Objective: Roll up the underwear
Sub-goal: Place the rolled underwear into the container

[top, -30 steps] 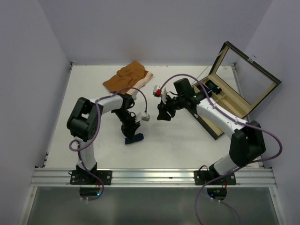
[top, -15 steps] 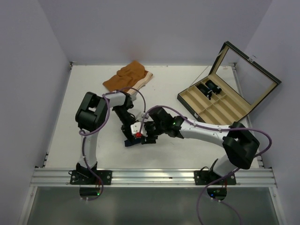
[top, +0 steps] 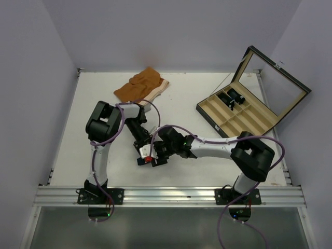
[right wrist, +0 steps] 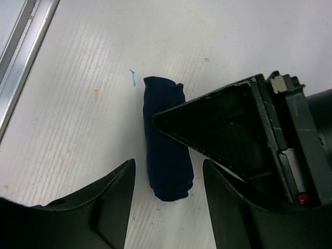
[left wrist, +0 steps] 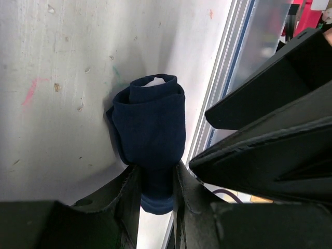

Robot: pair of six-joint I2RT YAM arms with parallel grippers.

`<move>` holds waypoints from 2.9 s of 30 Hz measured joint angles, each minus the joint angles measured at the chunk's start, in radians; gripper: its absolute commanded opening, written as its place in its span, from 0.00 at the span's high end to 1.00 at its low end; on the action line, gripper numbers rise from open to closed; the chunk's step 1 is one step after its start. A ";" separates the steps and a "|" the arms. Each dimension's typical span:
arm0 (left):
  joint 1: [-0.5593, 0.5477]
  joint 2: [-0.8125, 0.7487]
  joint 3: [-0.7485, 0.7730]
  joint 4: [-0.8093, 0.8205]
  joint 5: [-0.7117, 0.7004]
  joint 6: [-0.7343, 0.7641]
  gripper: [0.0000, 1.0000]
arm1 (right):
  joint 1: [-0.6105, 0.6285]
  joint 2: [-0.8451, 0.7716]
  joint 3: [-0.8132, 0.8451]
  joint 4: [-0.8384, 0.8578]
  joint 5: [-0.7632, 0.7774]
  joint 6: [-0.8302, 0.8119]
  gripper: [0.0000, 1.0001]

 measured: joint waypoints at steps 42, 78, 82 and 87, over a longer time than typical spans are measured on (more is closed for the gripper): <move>0.085 0.121 0.012 -0.126 0.088 0.061 0.68 | 0.027 0.175 0.028 0.124 -0.017 -0.074 1.00; 0.319 -0.786 0.009 0.995 -0.019 -0.481 0.00 | -0.599 -0.267 0.150 -0.391 0.048 0.289 1.00; 0.312 -0.711 0.081 1.032 -0.053 -0.575 0.00 | -0.777 -0.248 0.217 -0.473 0.075 0.247 1.00; 0.264 -0.652 0.111 1.038 -0.198 -0.601 0.00 | -0.974 -0.186 0.314 -0.499 0.091 0.193 1.00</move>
